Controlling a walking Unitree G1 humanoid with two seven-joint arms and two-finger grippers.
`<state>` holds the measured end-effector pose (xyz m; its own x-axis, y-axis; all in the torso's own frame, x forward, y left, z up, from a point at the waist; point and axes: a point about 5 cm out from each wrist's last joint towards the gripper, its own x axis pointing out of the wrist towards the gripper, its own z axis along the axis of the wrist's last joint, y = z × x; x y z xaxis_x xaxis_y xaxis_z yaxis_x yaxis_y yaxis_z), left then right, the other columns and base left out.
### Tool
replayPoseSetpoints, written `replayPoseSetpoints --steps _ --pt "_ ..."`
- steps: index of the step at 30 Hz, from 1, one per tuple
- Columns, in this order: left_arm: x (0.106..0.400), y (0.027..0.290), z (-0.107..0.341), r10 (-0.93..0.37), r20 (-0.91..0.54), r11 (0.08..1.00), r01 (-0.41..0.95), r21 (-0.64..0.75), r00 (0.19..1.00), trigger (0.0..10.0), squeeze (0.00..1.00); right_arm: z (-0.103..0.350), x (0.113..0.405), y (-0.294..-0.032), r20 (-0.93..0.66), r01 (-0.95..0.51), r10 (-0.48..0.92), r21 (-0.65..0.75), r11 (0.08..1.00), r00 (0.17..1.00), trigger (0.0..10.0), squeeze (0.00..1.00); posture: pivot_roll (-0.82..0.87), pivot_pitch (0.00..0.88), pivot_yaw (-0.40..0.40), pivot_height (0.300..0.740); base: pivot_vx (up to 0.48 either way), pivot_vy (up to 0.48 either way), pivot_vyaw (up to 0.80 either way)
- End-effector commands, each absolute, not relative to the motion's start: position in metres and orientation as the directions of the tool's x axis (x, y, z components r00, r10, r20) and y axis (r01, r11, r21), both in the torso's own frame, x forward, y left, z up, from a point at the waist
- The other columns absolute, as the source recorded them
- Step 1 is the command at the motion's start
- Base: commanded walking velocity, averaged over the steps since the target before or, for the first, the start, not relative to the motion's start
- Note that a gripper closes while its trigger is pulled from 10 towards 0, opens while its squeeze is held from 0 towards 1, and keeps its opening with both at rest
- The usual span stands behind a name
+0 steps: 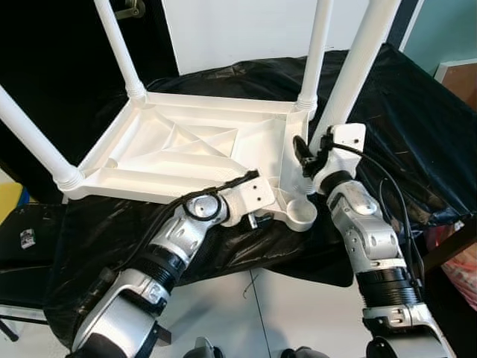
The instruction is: Building children table
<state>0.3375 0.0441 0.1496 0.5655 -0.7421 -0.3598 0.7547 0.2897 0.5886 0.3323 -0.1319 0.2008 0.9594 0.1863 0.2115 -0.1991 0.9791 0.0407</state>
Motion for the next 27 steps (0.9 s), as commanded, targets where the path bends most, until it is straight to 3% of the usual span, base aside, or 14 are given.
replayPoseSetpoints --steps 1,9,14,16,27 --pt "0.349 0.057 0.16 -0.602 -0.144 0.534 0.531 0.658 0.785 10.0 0.0 0.202 0.329 -0.13 0.227 -0.213 0.201 0.028 0.977 0.953 10.0 0.0 -0.04 0.096 0.033 0.74 0.0 0.0 0.0" --pt "0.331 0.062 0.157 -0.69 -0.091 0.61 0.645 0.461 0.718 10.0 0.0 0.196 0.316 -0.125 0.233 -0.253 0.243 0.017 0.967 0.942 10.0 0.0 -0.03 0.101 0.02 0.74 0.0 0.0 0.0" --pt "0.322 0.064 0.156 -0.714 -0.067 0.617 0.671 0.411 0.697 10.0 0.0 0.194 0.312 -0.123 0.236 -0.266 0.256 0.01 0.964 0.937 10.0 0.0 -0.03 0.102 0.018 0.74 0.0 0.0 0.0" --pt "0.314 0.068 0.157 -0.722 -0.029 0.648 0.69 0.323 0.692 10.0 0.0 0.192 0.31 -0.12 0.234 -0.276 0.267 0.005 0.961 0.935 10.0 0.0 -0.02 0.102 0.01 0.74 0.0 0.0 0.0" --pt "0.285 0.071 0.156 -0.768 0.026 0.623 0.737 0.262 0.64 10.0 0.0 0.187 0.305 -0.117 0.218 -0.299 0.292 -0.001 0.954 0.931 10.0 0.0 -0.01 0.099 0.001 0.74 0.0 0.0 0.0"
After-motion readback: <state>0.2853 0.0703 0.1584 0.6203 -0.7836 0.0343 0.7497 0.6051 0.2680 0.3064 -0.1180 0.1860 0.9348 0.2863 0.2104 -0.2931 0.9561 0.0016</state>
